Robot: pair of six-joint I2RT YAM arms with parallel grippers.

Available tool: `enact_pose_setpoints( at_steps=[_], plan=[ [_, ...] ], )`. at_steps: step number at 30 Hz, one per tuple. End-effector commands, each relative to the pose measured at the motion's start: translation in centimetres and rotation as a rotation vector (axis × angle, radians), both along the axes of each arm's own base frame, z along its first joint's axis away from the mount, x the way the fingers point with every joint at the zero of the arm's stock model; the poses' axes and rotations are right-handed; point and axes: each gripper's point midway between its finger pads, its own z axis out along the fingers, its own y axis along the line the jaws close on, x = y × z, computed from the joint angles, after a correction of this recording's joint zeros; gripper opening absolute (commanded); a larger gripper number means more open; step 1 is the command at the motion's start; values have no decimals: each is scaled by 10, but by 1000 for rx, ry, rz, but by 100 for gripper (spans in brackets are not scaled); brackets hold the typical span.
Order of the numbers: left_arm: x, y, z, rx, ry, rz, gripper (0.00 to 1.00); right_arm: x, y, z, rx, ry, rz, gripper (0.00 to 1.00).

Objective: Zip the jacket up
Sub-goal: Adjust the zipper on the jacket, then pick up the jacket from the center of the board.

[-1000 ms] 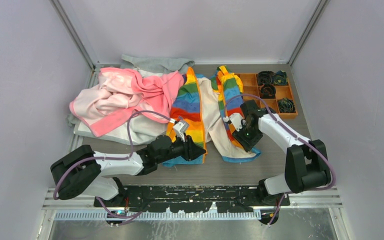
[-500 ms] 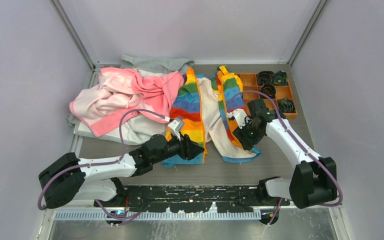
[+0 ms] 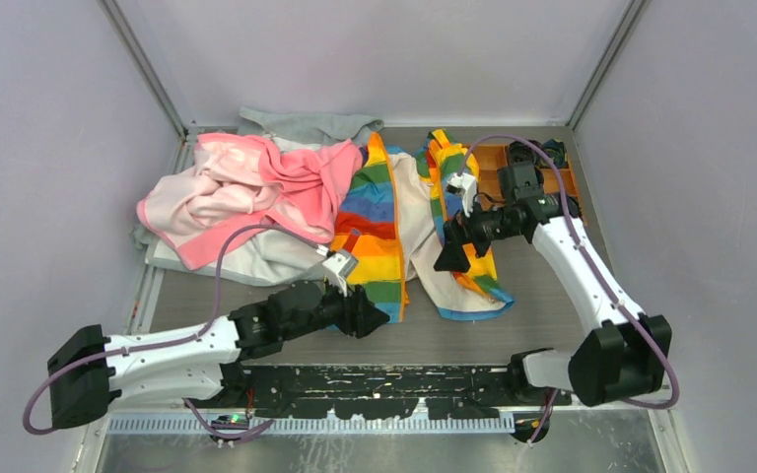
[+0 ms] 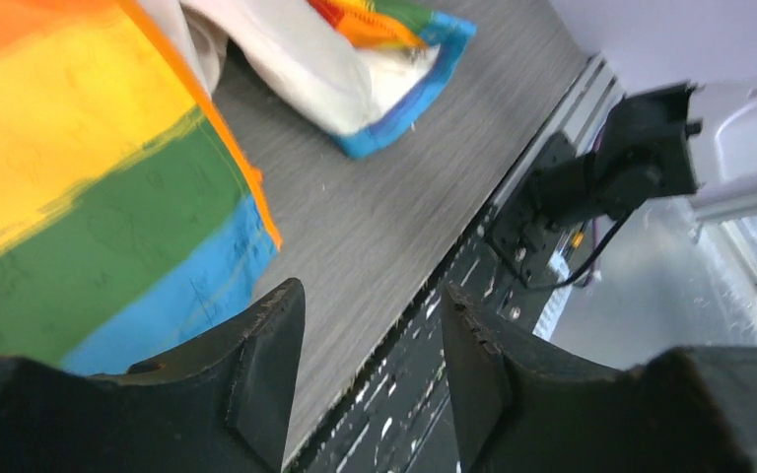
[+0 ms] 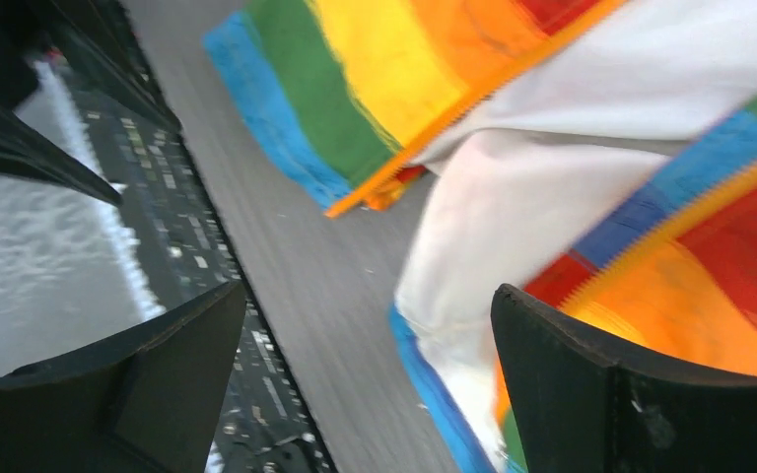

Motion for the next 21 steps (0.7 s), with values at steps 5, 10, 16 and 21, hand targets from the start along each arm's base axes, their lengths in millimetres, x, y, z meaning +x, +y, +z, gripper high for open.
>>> enact_pose_setpoints(
  at_steps=[5,10,16,21],
  plan=[
    [8,12,-19,308,-81,161,53,10,11,8,245,59,-126,100],
    [14,5,-30,471,-90,235,54,16,3,16,373,101,-247,100],
    [3,1,-47,740,-316,118,57,12,1,9,338,170,-216,100],
    [9,13,-72,1011,-564,-89,60,10,1,8,342,150,-212,100]
  ],
)
